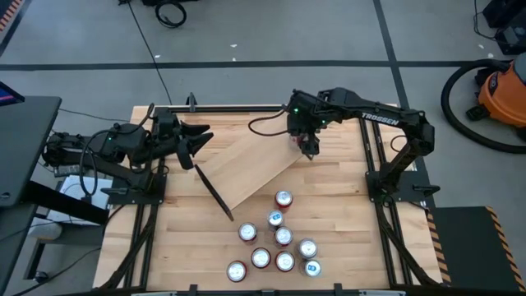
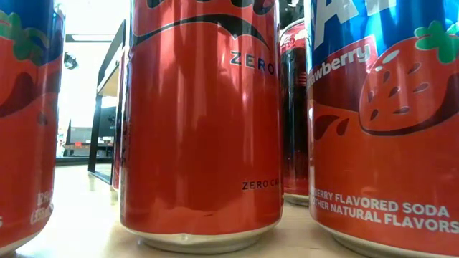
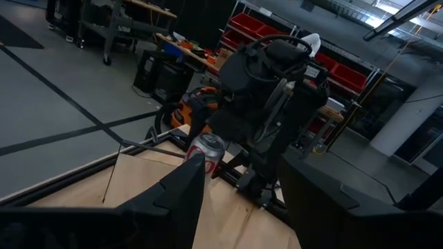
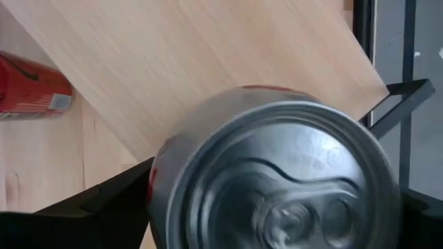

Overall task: Place canned beverage on shelf
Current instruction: Put the top red and silver soda can on the shelf

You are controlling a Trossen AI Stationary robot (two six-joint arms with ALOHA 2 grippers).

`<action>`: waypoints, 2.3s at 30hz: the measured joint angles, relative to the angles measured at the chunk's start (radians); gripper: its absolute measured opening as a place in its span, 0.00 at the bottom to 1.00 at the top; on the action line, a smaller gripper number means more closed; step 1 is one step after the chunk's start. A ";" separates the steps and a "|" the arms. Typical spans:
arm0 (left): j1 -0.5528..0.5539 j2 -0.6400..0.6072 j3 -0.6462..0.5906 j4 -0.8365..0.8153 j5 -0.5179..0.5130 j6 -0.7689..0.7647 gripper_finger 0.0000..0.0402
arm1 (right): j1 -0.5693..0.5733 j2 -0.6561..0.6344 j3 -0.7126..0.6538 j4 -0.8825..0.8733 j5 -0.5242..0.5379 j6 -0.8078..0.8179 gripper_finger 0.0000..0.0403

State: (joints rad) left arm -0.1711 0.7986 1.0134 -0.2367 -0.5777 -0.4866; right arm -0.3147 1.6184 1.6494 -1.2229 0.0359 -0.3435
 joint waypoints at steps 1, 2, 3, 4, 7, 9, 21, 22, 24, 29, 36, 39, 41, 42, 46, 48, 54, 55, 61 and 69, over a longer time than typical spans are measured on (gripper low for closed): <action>0.000 0.000 0.000 0.000 0.000 0.000 0.48 | 0.000 0.000 0.009 -0.005 0.002 0.001 0.97; 0.000 0.000 0.000 0.000 0.000 0.000 0.48 | 0.000 0.000 0.018 -0.009 0.009 0.000 0.97; 0.000 0.000 0.000 0.000 0.000 0.000 0.48 | 0.002 0.000 0.027 -0.016 0.018 0.000 0.97; 0.000 0.000 0.000 0.000 0.000 0.000 0.48 | 0.004 0.000 0.039 -0.024 0.027 -0.002 0.97; 0.000 0.000 0.000 0.000 0.000 0.000 0.48 | 0.005 -0.001 0.076 -0.051 0.048 -0.014 0.97; 0.000 0.000 0.000 -0.001 0.000 0.000 0.48 | 0.005 -0.001 0.097 -0.079 0.049 -0.011 0.97; 0.000 0.000 0.000 -0.002 0.000 0.001 0.48 | 0.018 -0.010 0.160 -0.280 0.057 0.171 0.96; 0.000 0.000 0.000 -0.004 0.000 0.001 0.48 | 0.018 -0.011 0.160 -0.288 0.047 0.199 0.95; 0.000 0.000 0.000 -0.010 0.000 0.001 0.48 | 0.020 -0.025 0.148 -0.268 0.026 0.243 0.93; 0.000 0.000 0.000 -0.013 0.000 0.000 0.48 | 0.044 -0.149 0.051 -0.148 0.046 0.318 0.88; 0.012 0.000 0.000 -0.012 -0.002 0.002 0.48 | 0.047 -0.341 -0.195 0.092 0.094 0.419 0.83; 0.024 0.000 0.000 -0.011 -0.003 0.001 0.48 | 0.049 -0.379 -0.299 0.170 0.102 0.445 0.80; 0.030 0.000 0.000 -0.011 -0.003 0.001 0.48 | 0.049 -0.386 -0.355 0.216 0.102 0.450 0.79; 0.033 0.000 0.000 -0.011 -0.003 0.001 0.48 | 0.048 -0.386 -0.377 0.235 0.102 0.450 0.78; 0.034 0.000 0.000 -0.011 -0.003 0.000 0.48 | 0.049 -0.360 -0.414 0.269 0.107 0.437 0.77; 0.034 0.000 0.000 -0.010 -0.003 0.000 0.48 | 0.048 -0.343 -0.415 0.276 0.134 0.416 0.76; 0.034 0.000 0.001 -0.010 -0.003 0.000 0.48 | 0.008 -0.311 -0.415 0.343 0.161 0.336 0.72; 0.034 0.000 0.001 -0.010 -0.003 0.000 0.48 | -0.001 -0.305 -0.415 0.347 0.164 0.324 0.72; 0.034 0.000 0.001 -0.007 -0.003 0.000 0.48 | -0.053 -0.281 -0.416 0.388 0.184 0.263 0.68; 0.034 0.000 0.001 -0.008 -0.003 -0.001 0.48 | -0.096 -0.278 -0.416 0.473 0.189 0.241 0.66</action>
State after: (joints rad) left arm -0.1375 0.7982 1.0142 -0.2443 -0.5808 -0.4872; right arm -0.4111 1.3407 1.2339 -0.7495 0.2245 -0.1026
